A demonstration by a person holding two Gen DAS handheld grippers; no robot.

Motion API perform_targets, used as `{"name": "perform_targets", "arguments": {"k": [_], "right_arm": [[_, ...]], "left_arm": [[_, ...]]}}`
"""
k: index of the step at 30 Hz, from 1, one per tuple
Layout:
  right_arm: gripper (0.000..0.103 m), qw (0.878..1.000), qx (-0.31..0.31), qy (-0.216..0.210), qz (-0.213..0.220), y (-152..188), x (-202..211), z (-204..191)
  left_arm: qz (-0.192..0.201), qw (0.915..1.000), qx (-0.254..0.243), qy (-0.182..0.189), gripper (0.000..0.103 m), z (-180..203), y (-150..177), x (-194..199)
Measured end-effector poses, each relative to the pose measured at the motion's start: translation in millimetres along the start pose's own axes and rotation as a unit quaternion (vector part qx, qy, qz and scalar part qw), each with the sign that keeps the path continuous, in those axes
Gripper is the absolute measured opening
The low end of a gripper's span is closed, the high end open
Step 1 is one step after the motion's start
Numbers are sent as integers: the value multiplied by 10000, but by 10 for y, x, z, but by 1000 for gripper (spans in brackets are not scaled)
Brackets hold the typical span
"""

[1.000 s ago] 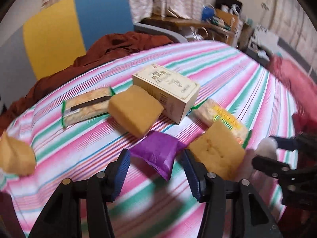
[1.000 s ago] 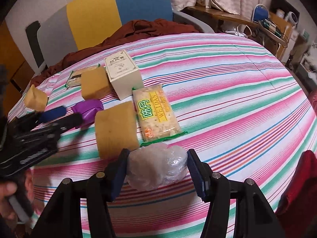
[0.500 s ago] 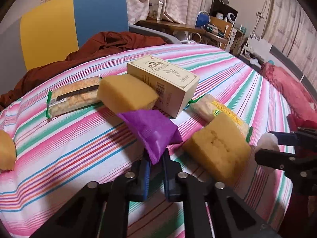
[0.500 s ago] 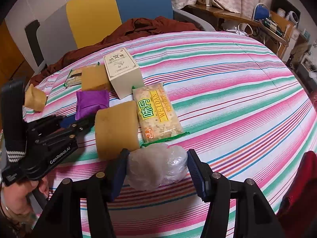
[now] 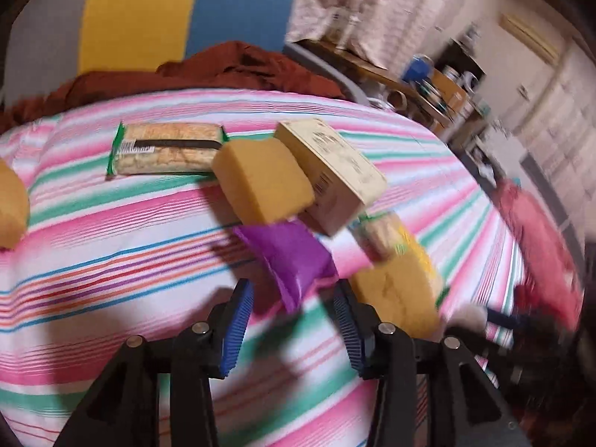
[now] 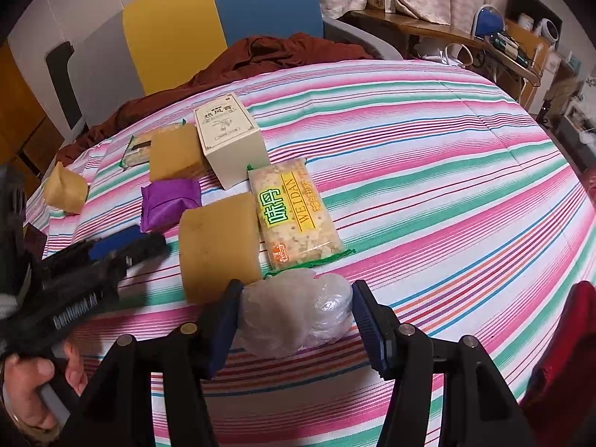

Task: Organize objects
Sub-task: 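Grasp the purple pouch with the left gripper while right holds the plastic bag, then drop the purple pouch into the tray with left while right drops the plastic bag in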

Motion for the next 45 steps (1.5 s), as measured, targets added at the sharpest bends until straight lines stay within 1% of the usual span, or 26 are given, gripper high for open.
{"name": "perform_targets", "arguments": {"k": [2,3,4,5,9,11,14,16,22,26,27,30,33,35,36,38,39,40,41,43,45], "right_arm": [[59,10000,-23,-7,-3,-2,-1,8],[59,10000,-34,-7,-1,-6,-2,15],[59,10000,-43,-4,-2,-10,-7,15],[59,10000,-49,-12,-7,-13,-11,18],[59,10000,-68,-15,-13,-23,-33,28],[59,10000,-75,-24,-25,-23,-44,30],[59,10000,-75,-57,15,-31,-35,19],[59,10000,-50,-41,66,-36,-21,7],[59,9998,38,-16,208,-37,17,-26],[59,9993,109,-15,347,-36,64,-54],[59,9992,121,-8,390,-35,82,-58],[59,9986,206,-28,492,-31,126,-105],[59,9980,292,-112,554,-15,165,-164],[59,9972,386,-179,616,8,206,-234],[59,9967,448,-201,641,14,222,-277],[59,9963,525,-233,646,34,235,-367],[59,9960,553,-279,644,43,241,-400],[59,9955,599,-323,659,58,255,-440],[59,9951,638,-320,681,65,263,-465],[59,9940,729,-290,763,78,290,-509],[59,9934,762,-255,822,72,297,-517]], "left_arm": [[-122,9996,213,102,46,-22,-89,-86],[-160,9995,245,114,45,-21,-121,-132],[-189,9995,230,73,42,-15,-136,-173],[-170,9996,205,107,41,-8,-141,-200],[-80,9997,111,193,23,-18,-77,-216],[-38,9998,16,217,18,-22,-19,-180],[77,9997,-83,221,16,-55,94,-58],[134,9996,-30,260,14,-118,160,39],[387,9981,249,397,12,-310,408,377],[621,9957,462,514,11,-442,559,629],[686,9947,538,552,9,-483,598,707],[824,9916,746,657,2,-602,713,925],[961,9901,803,632,2,-664,795,1098],[913,9907,799,607,2,-701,824,1129],[895,9918,769,496,2,-702,822,1124],[899,9930,751,127,14,-688,779,1104],[869,9933,761,9,32,-694,756,1081],[838,9933,767,-194,43,-691,721,1052],[851,9928,759,-375,45,-675,680,1025],[818,9933,681,-448,53,-633,606,945],[675,9947,591,-509,53,-552,494,834]]}}
Point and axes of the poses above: each gripper's, at about its wrist camera, not at the fingertips, and x roughly against the way its jaws point, z to its right, y to its underside, the point moved 1 cm from there along -x, roughly the way its jaws point, and after that the axes turned 8 degrees about y, right-handed, at the moved point
